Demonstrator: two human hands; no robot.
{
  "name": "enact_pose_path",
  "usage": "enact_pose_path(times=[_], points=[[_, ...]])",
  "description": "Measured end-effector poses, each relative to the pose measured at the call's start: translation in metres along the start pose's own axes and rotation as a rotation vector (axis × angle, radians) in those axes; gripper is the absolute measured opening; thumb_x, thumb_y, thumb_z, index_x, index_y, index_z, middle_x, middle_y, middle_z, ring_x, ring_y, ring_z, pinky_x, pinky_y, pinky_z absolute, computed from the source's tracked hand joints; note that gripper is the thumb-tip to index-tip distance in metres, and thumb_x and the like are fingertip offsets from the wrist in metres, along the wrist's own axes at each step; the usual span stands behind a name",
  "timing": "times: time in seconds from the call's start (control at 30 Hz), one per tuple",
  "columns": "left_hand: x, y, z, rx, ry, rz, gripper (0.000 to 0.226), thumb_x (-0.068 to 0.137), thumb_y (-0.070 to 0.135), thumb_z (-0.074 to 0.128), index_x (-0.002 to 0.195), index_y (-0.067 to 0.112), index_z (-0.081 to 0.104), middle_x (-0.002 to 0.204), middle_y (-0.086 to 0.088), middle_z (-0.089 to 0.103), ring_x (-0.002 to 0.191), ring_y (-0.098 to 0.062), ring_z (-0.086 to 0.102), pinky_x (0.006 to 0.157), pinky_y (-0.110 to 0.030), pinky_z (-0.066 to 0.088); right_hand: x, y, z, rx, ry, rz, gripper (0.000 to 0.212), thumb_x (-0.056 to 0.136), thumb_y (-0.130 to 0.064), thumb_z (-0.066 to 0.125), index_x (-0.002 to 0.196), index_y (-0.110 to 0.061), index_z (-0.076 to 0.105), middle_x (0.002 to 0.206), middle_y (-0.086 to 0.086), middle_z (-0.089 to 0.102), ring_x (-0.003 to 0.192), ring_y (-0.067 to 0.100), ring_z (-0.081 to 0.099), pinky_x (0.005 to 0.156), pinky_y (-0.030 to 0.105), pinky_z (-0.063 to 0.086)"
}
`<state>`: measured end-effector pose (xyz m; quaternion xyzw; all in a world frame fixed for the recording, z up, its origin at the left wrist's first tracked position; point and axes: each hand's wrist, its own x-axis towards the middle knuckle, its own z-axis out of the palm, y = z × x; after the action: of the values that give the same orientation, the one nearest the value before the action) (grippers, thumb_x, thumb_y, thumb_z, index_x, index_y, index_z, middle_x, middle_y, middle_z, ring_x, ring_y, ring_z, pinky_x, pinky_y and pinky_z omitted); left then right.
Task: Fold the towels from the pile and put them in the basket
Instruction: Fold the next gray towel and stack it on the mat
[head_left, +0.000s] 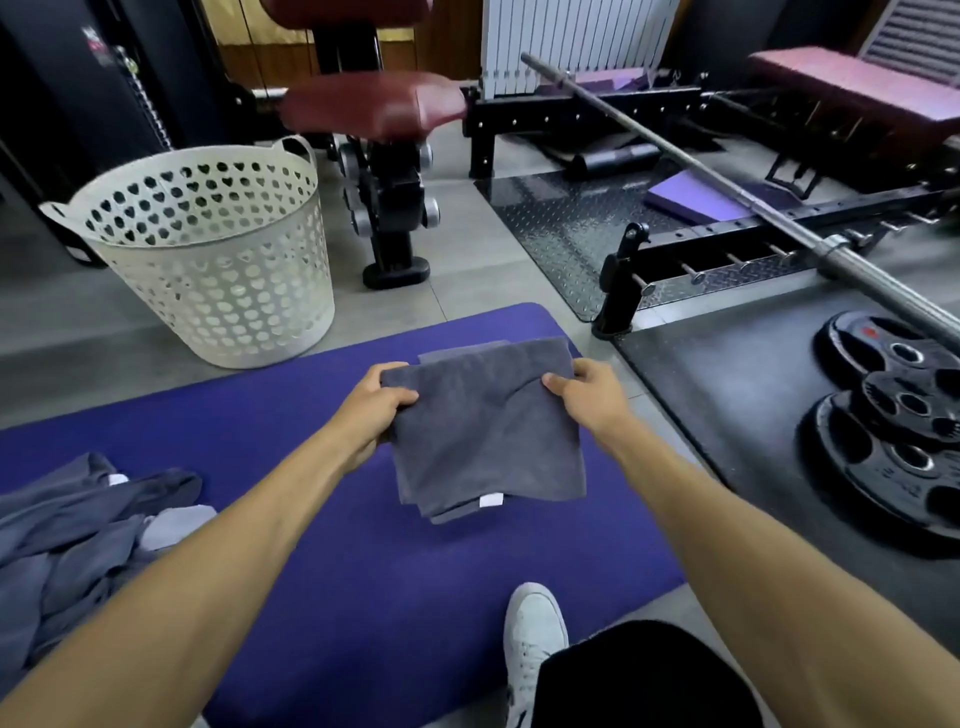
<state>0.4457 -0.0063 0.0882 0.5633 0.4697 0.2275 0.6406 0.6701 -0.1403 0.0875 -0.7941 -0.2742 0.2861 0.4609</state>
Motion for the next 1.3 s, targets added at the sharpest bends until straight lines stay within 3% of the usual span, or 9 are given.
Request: enact_pose_path(times=[0.17, 0.27, 0.43, 0.63, 0.77, 0.87, 1.1, 1.2, 1.3], points=[[0.069, -0.035, 0.022, 0.110, 0.057, 0.004, 0.025, 0.096, 0.014, 0.060, 0.119, 0.024, 0.058, 0.112, 0.003, 0.063, 0.096, -0.013, 0.062, 0.073, -0.030, 0.053, 0.056, 0.047, 0.023, -0.124, -0.029, -0.057, 0.015, 0.103, -0.031, 0.046, 0.105, -0.016, 0.046, 0.093, -0.003, 0.060, 0.084, 0.015, 0.060, 0.064, 0.031, 0.047], [0.115, -0.057, 0.037, 0.160, 0.055, -0.002, 0.022, 0.098, 0.017, 0.059, 0.119, 0.023, 0.056, 0.109, 0.008, 0.063, 0.096, -0.007, 0.061, 0.072, -0.026, 0.053, 0.101, 0.070, 0.038, -0.243, -0.043, -0.089, 0.020, 0.104, -0.036, 0.038, 0.111, -0.017, 0.040, 0.092, -0.002, 0.059, 0.084, 0.021, 0.060, 0.067, 0.038, 0.050], [0.197, -0.078, 0.043, 0.175, 0.068, -0.113, 0.017, 0.095, 0.014, 0.063, 0.111, 0.020, 0.060, 0.113, -0.007, 0.067, 0.094, -0.024, 0.065, 0.087, -0.053, 0.054, 0.178, 0.081, 0.054, -0.333, -0.036, -0.104, 0.028, 0.103, -0.039, 0.043, 0.116, -0.014, 0.045, 0.093, 0.000, 0.057, 0.084, 0.022, 0.054, 0.068, 0.038, 0.043], [0.304, -0.079, 0.043, 0.216, 0.147, -0.116, 0.024, 0.093, 0.023, 0.065, 0.116, 0.022, 0.057, 0.110, -0.007, 0.064, 0.088, -0.021, 0.061, 0.069, -0.033, 0.050, 0.285, 0.085, 0.091, -0.183, 0.009, -0.009, 0.037, 0.099, -0.042, 0.052, 0.121, -0.013, 0.052, 0.106, 0.001, 0.060, 0.091, 0.018, 0.056, 0.070, 0.029, 0.039], [0.355, -0.109, 0.049, 0.319, 0.167, -0.231, 0.062, 0.090, 0.039, 0.068, 0.142, 0.023, 0.038, 0.129, -0.005, 0.059, 0.107, -0.025, 0.062, 0.089, -0.039, 0.054, 0.322, 0.125, 0.131, -0.125, -0.076, 0.168, 0.055, 0.100, -0.043, 0.049, 0.140, -0.009, 0.037, 0.133, 0.011, 0.052, 0.110, 0.026, 0.053, 0.081, 0.032, 0.038], [0.361, -0.140, 0.049, 0.330, 0.125, -0.318, 0.056, 0.093, 0.032, 0.067, 0.140, 0.017, 0.041, 0.127, -0.005, 0.060, 0.109, -0.025, 0.062, 0.087, -0.037, 0.051, 0.322, 0.158, 0.143, -0.299, -0.153, 0.182, 0.049, 0.100, -0.034, 0.049, 0.137, -0.005, 0.036, 0.131, 0.016, 0.054, 0.103, 0.027, 0.054, 0.077, 0.033, 0.041], [0.363, -0.152, 0.045, 0.400, 0.203, -0.032, 0.043, 0.092, 0.023, 0.068, 0.132, 0.027, 0.053, 0.096, -0.004, 0.068, 0.080, -0.015, 0.065, 0.073, -0.033, 0.053, 0.326, 0.157, 0.126, -0.215, -0.093, 0.008, 0.033, 0.102, -0.020, 0.047, 0.135, -0.016, 0.044, 0.108, -0.003, 0.058, 0.081, 0.001, 0.052, 0.061, 0.018, 0.040], [0.357, -0.141, 0.054, 0.328, 0.249, 0.122, 0.042, 0.093, 0.023, 0.065, 0.132, 0.031, 0.054, 0.096, 0.004, 0.065, 0.083, -0.008, 0.063, 0.069, -0.021, 0.049, 0.330, 0.142, 0.124, -0.123, 0.014, -0.099, 0.031, 0.102, -0.019, 0.048, 0.133, -0.019, 0.048, 0.107, -0.005, 0.061, 0.088, 0.005, 0.058, 0.063, 0.013, 0.041], [0.363, -0.139, 0.057, 0.274, 0.277, 0.073, 0.037, 0.095, 0.023, 0.062, 0.132, 0.026, 0.055, 0.091, 0.007, 0.064, 0.077, -0.004, 0.061, 0.061, -0.017, 0.045, 0.334, 0.143, 0.121, -0.128, 0.069, -0.089, 0.030, 0.101, -0.024, 0.050, 0.130, -0.017, 0.050, 0.099, -0.005, 0.061, 0.083, 0.009, 0.060, 0.064, 0.020, 0.045]])
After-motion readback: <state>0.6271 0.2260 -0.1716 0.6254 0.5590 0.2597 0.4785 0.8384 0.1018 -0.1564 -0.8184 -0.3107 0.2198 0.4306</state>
